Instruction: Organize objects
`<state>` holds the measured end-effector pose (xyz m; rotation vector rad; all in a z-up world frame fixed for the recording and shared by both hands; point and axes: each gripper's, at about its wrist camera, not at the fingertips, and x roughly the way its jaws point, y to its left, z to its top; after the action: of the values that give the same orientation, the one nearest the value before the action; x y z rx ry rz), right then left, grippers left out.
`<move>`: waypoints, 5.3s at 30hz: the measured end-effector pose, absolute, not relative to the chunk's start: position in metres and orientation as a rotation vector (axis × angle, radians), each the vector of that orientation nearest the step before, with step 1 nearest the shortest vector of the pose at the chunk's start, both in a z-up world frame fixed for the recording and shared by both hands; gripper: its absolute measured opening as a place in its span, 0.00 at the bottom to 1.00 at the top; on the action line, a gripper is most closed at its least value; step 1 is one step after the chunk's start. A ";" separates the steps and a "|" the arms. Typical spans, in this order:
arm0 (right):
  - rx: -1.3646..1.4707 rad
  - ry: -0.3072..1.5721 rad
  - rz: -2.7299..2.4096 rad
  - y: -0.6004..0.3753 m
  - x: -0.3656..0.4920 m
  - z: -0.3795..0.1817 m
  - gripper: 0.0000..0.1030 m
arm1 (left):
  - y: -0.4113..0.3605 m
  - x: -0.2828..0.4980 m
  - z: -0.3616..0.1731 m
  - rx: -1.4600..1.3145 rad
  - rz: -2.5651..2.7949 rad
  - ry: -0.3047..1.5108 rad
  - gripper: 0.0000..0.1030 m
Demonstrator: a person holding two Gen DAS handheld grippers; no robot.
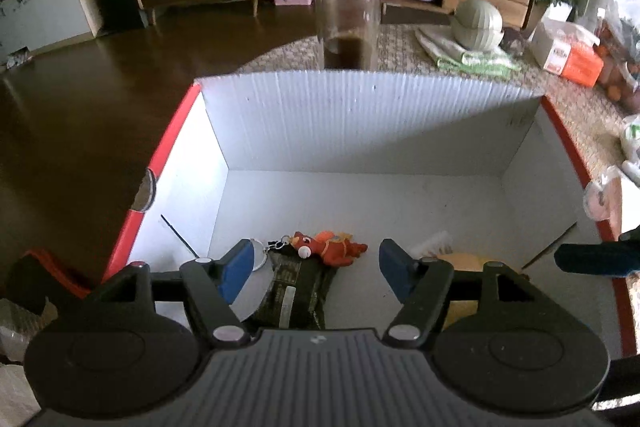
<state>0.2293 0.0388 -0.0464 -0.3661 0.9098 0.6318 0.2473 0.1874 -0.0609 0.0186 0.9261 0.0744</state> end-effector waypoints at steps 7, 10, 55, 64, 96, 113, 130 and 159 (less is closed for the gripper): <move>-0.316 0.875 0.649 0.019 0.216 -0.027 0.55 | 0.178 0.231 -0.041 0.009 0.059 0.887 0.67; -0.289 0.860 0.658 0.006 0.208 -0.018 0.56 | 0.171 0.222 -0.032 0.006 0.049 0.866 0.66; -0.120 0.748 0.508 -0.248 0.141 0.013 0.75 | -0.005 0.128 -0.006 -0.055 -0.181 0.796 0.89; -0.082 0.783 0.372 -0.306 0.157 -0.006 0.75 | -0.065 0.140 -0.031 0.016 -0.260 0.793 1.00; -0.042 0.891 0.271 -0.360 0.271 -0.084 0.75 | -0.130 0.315 -0.098 -0.257 0.280 1.057 1.00; -0.164 0.923 0.290 -0.335 0.315 -0.112 0.74 | -0.121 0.257 -0.113 0.162 -0.072 1.063 1.00; -0.197 0.928 0.277 -0.313 0.341 -0.127 0.61 | -0.089 0.240 -0.126 -0.236 0.093 1.127 1.00; 0.033 0.936 0.263 -0.309 0.255 -0.080 0.15 | -0.062 0.206 -0.104 -0.242 -0.041 1.013 0.77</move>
<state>0.2548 -0.3091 -0.0796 0.0331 0.9357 0.2631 0.2062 -0.0621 -0.1041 -0.2420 1.0131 -0.0415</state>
